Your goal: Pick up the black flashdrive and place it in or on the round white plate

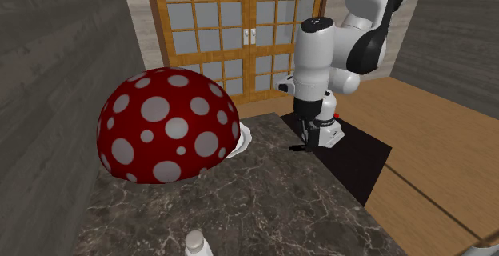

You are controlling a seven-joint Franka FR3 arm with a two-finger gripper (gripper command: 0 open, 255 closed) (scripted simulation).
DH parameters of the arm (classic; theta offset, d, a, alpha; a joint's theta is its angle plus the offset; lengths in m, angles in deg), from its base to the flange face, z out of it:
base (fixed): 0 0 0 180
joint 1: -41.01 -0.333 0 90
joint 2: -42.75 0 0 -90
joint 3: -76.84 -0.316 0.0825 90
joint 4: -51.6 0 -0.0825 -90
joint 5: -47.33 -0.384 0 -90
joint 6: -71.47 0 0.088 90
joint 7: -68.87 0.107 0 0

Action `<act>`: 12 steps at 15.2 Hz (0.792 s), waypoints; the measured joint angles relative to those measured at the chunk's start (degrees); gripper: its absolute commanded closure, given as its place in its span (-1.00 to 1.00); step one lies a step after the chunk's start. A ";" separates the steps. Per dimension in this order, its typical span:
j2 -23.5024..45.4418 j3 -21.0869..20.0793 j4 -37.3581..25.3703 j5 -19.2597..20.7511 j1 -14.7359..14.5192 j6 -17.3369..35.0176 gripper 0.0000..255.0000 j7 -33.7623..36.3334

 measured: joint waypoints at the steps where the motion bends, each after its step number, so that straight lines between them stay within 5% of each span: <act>1: 0.26 -0.21 0.53 -0.12 -0.02 0.80 -1.00 0.08; 10: 1.82 -1.10 2.38 -0.36 0.05 4.23 -1.00 0.28; 11: 1.82 -1.10 2.38 -0.36 0.05 4.23 1.00 0.28; 12: 1.74 -1.11 2.20 -0.46 0.01 4.33 1.00 0.27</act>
